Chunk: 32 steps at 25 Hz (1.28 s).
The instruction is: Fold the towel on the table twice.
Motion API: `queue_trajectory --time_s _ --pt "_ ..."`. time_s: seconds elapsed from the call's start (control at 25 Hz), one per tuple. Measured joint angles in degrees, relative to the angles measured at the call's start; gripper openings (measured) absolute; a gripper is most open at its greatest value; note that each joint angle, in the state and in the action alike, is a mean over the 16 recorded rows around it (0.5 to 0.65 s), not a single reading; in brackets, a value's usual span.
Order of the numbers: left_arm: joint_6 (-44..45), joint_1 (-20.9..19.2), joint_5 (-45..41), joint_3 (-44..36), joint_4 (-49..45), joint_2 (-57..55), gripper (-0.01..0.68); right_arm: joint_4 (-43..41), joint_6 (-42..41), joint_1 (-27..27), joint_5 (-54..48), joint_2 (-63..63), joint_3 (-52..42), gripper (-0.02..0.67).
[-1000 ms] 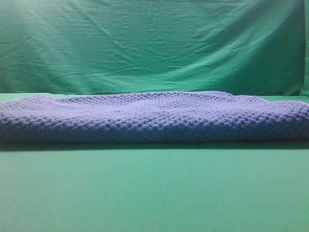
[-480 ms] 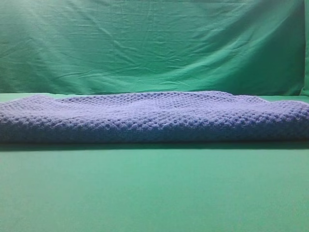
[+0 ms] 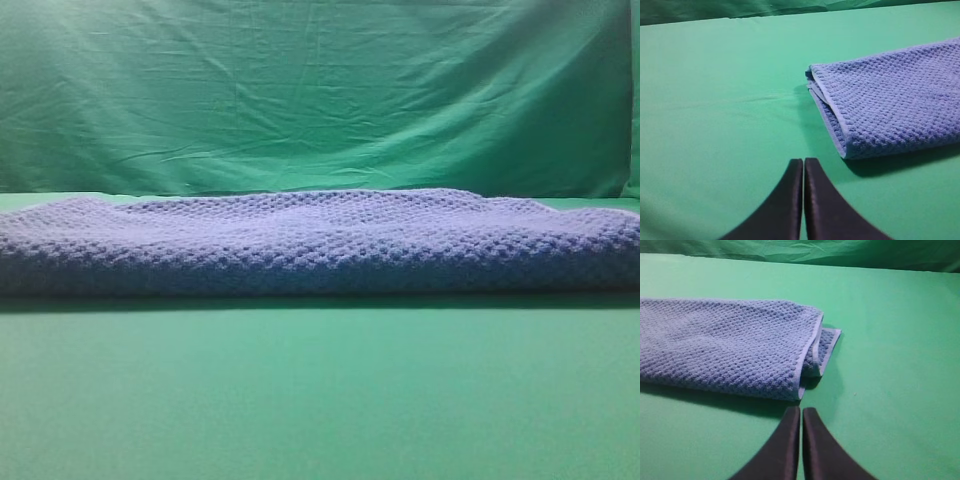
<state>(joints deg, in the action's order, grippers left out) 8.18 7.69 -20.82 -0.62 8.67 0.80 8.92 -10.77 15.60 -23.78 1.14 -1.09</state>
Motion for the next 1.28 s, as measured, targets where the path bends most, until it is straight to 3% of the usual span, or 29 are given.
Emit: queue_trajectory --time_s 0.48,1.28 --pt "0.0 0.0 0.4 -0.1 -0.4 0.0 0.0 -0.1 0.0 -0.7 0.4 0.0 -0.1 0.0" --pt "0.0 0.0 0.6 -0.2 -0.4 0.0 0.0 -0.1 0.0 -11.3 0.4 0.0 -0.1 0.0"
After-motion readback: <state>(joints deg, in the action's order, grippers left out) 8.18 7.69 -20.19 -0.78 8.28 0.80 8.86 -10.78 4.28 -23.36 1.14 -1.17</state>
